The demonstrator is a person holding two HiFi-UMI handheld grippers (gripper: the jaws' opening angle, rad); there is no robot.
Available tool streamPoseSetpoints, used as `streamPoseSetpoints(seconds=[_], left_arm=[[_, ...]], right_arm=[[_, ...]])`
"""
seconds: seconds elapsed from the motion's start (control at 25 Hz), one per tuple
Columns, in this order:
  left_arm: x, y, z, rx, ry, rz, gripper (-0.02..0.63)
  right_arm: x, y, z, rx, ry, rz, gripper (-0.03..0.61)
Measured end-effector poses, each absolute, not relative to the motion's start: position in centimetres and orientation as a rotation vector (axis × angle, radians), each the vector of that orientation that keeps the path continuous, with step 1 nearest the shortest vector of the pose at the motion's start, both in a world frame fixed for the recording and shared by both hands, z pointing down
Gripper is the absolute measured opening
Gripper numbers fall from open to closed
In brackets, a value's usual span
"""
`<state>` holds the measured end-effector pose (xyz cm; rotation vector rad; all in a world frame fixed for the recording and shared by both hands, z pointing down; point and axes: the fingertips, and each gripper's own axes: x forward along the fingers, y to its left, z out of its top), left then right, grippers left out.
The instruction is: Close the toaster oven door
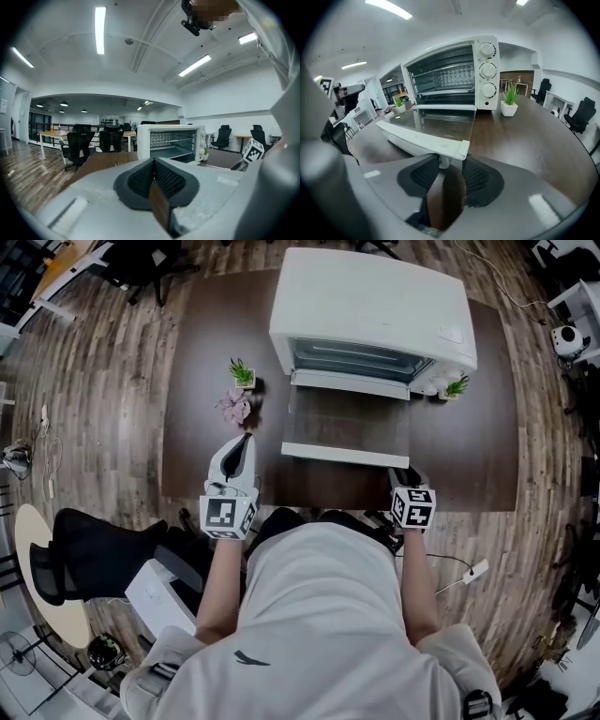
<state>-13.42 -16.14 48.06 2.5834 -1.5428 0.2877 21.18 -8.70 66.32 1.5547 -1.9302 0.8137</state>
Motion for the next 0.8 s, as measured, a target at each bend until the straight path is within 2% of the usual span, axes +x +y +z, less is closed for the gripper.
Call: streamPoseSetpoints(seconds=[0.28,0.4,0.48,0.8], left_arm=[[-12.7,-16.1,48.1,2.593,-1.521,0.291,0.002],[-12.3,-16.3,48.0,2.6,-1.519,0.288,0.002],[-12.1,-16.4,47.9,2.605,-1.515,0.288,0.002],[-12.6,-16.5,47.9,2.6,-1.523,0.291,0.002]], right_arm=[[21.0,-10.1,60.5,1.54,-2.115,0.735,0.158],[20.8,-11.6,56.6,1.532,-2.209,0.628,0.153],[20.6,-12.7,53.8,1.551,-2.259,0.539,0.122],[21.8,-19.4,45.6,1.724,-2.374,0.262,0.117]])
